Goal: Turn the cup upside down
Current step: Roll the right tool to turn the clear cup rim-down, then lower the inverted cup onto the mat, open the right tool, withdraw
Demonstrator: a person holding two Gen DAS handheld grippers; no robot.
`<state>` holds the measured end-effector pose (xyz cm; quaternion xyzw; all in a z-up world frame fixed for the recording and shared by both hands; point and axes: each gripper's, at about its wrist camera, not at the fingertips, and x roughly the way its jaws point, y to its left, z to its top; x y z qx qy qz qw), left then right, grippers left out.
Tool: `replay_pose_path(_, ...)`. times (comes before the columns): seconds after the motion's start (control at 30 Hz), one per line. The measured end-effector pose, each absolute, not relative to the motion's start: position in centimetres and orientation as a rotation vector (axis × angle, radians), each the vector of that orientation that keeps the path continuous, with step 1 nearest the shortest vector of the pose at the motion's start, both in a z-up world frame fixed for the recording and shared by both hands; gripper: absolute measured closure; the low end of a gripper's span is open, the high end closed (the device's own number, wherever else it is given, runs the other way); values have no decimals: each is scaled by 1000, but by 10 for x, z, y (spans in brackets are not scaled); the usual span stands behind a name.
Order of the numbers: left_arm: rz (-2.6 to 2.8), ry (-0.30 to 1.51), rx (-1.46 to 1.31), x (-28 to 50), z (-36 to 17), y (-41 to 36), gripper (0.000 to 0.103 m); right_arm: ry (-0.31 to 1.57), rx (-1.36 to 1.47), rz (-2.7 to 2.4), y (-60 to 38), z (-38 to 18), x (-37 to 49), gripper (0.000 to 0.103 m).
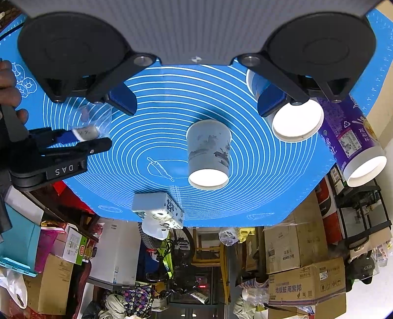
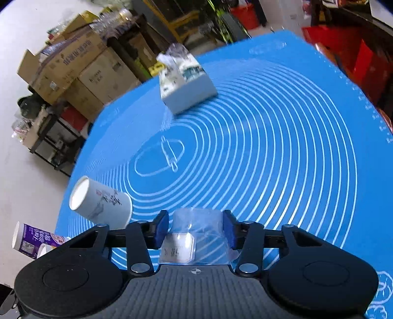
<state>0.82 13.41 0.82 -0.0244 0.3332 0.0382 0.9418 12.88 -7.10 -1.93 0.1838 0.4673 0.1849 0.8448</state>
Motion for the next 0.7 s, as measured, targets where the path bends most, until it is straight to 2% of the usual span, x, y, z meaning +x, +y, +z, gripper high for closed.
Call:
replay_pose_path(0.37, 73, 696, -48, 6, 4, 128, 0, 628, -52, 468, -58, -18, 42, 55)
replay_pose_path(0.7, 52, 723, -29, -3, -2, 113, 0, 612, -100, 481, -70, -25, 4, 54)
